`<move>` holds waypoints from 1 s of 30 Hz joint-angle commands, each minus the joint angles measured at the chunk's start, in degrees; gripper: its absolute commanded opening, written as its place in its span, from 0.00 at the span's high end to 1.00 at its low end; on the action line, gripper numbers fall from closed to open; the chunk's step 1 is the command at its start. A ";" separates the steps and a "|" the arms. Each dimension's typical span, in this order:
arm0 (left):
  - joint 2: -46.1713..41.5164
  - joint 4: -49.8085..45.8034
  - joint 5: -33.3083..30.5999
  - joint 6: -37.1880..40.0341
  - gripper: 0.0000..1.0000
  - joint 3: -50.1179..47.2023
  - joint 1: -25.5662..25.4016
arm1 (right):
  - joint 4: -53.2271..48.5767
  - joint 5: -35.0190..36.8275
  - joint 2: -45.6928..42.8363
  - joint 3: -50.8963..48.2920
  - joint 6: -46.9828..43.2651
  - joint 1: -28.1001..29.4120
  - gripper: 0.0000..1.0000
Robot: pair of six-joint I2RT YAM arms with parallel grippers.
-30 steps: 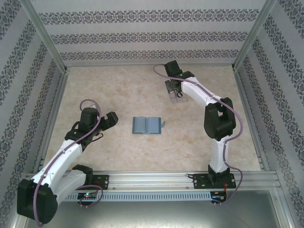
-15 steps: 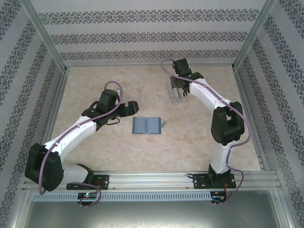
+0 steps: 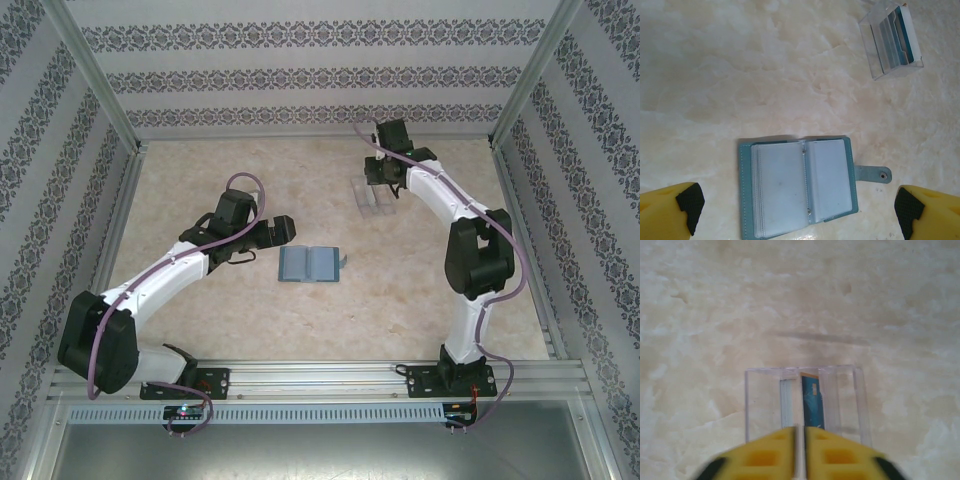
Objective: Put the credit cards into the card holder
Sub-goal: Rotate the storage box at the top-right of the table, then pick up the credit card from the storage box.
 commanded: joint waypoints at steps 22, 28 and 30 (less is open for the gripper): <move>2.21 0.60 0.29 1.30 0.01 0.52 -0.76 | -10.00 10.95 12.74 9.93 -3.30 2.97 0.46; 2.54 0.78 0.26 1.35 0.01 0.61 -0.80 | -10.80 15.37 13.16 10.46 -4.24 3.35 0.49; 2.51 0.59 0.28 1.27 0.01 0.70 -0.79 | -11.04 17.45 12.86 10.42 -4.44 3.73 0.51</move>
